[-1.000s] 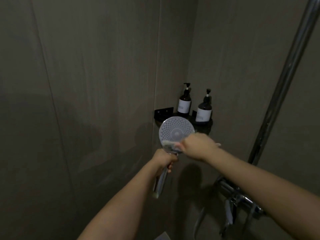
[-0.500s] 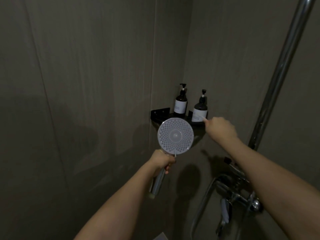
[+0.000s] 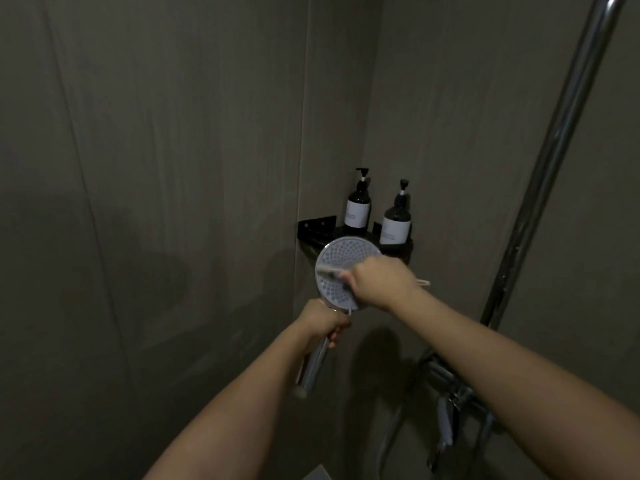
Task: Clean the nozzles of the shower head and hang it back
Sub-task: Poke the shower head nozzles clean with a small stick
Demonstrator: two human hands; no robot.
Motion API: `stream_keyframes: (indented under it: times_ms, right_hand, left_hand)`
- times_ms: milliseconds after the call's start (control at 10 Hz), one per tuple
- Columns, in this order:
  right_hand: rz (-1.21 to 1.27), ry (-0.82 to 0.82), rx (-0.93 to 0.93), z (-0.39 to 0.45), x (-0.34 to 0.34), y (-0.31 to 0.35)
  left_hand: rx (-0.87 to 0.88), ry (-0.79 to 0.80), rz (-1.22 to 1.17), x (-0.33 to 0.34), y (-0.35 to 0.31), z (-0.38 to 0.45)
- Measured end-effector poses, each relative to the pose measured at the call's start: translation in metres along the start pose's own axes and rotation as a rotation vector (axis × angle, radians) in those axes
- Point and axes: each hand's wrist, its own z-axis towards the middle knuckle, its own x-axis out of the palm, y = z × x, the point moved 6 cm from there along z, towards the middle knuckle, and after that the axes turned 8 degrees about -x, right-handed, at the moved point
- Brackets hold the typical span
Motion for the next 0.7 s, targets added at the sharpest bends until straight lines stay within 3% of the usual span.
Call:
stream_keyframes:
  times_ms: [100,300,400,500,600,700]
  right_hand:
    - [0.114,-0.058,0.327,0.002,-0.016,-0.057]
    - [0.106,0.004,0.139,0.004,0.002,0.004]
    - [0.373,-0.145,0.467,0.005,-0.019,-0.067]
    - [0.282,-0.152,0.309,0.003,-0.030,-0.035]
    - [0.106,0.038,0.092,0.009,0.003,0.016]
    - [0.188,-0.005,0.429,0.007,-0.006,-0.062]
  left_hand:
    - [-0.005,0.001,0.020,-0.003,0.000,-0.004]
    - [0.007,-0.007,0.062,-0.005,0.000,0.000]
    - [-0.011,0.005,0.081,-0.007,0.004,-0.004]
    - [-0.014,-0.033,0.075,-0.015,0.004,-0.001]
    - [-0.002,-0.025,0.091,-0.012,0.002,0.001]
    - [-0.002,-0.010,0.115,-0.013,0.003,-0.002]
